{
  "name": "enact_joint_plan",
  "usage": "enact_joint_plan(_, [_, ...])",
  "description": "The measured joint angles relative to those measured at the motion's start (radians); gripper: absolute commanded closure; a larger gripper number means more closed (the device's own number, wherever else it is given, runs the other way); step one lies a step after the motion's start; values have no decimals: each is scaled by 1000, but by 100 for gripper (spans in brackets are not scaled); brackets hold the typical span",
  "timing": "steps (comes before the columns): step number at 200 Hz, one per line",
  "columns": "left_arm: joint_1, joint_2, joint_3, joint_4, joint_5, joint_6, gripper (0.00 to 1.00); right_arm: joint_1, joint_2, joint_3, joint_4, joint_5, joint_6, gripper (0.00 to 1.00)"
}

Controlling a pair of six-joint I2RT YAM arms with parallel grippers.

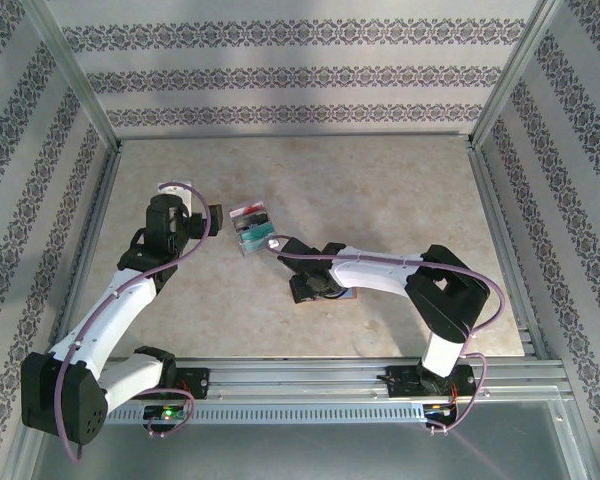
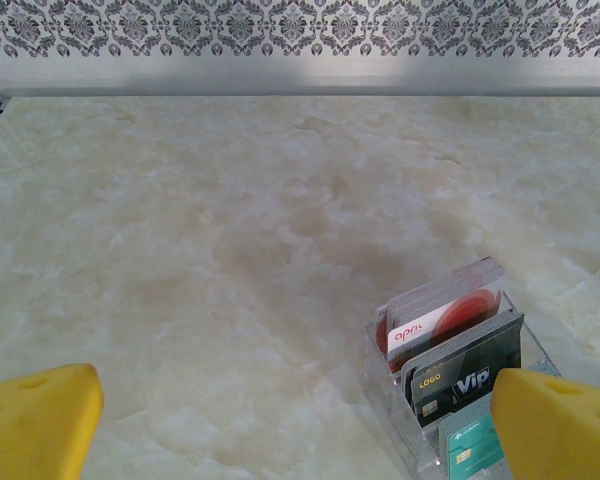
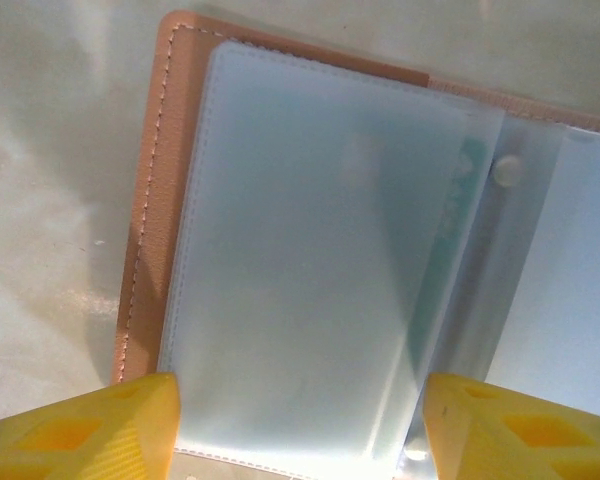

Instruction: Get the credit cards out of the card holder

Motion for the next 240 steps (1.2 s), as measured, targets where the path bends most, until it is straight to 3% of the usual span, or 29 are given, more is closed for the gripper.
enact_joint_plan(59, [0, 0, 0, 0, 0, 0, 1, 0, 5, 0, 0, 0, 0, 30])
enact_joint_plan(119, [0, 0, 0, 0, 2, 0, 1, 0, 22, 9, 0, 0, 0, 38])
enact_joint_plan(167, [0, -1, 0, -5, 12, 0, 1, 0, 21, 11, 0, 26, -6, 62])
enact_joint_plan(240, [0, -34, 2, -21, 39, 0, 1, 0, -8, 11, -33, 120, -8, 55])
